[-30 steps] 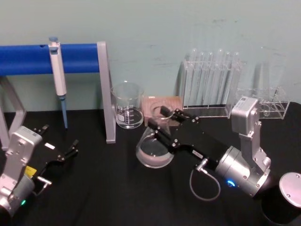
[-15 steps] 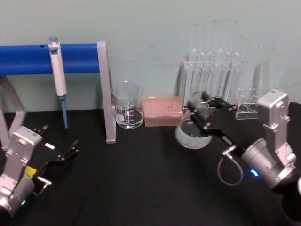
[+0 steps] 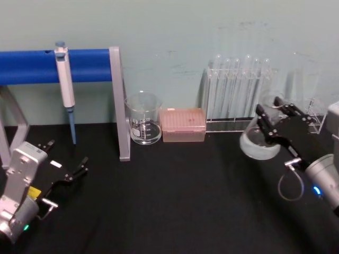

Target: Grasp the erlenmeyer flask with one hand, shake it three times, then place it back.

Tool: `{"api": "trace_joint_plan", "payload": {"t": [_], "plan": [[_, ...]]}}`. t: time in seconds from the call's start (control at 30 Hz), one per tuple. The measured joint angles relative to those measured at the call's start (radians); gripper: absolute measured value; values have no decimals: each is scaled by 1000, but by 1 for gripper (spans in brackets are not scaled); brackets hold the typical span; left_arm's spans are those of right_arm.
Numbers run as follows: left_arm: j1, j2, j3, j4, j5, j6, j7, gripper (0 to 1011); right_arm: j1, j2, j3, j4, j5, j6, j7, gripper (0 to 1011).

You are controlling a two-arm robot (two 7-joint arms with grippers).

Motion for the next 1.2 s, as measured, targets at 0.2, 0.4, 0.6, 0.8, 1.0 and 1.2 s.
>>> {"api": "trace_joint_plan", "payload": {"t": [0.2, 0.4, 0.6, 0.8, 1.0, 1.2], "plan": [[0, 0, 0, 0, 0, 0, 0, 1001, -12, -11, 33, -3, -11, 4, -14, 450], [0, 0, 0, 0, 0, 0, 0, 1001, -9, -24, 42, 3, -16, 5, 2, 450], [0, 0, 0, 0, 0, 0, 0, 1001, 10, -39, 34, 20, -18, 4, 47, 451], [0, 0, 0, 0, 0, 0, 0, 1001, 35, -52, 7, 37, -14, -3, 105, 450], [0, 0, 0, 0, 0, 0, 0, 1001, 64, -59, -42, 52, 12, -10, 176, 451], [0, 0, 0, 0, 0, 0, 0, 1001, 87, -60, -100, 62, 47, -17, 245, 450]]}}
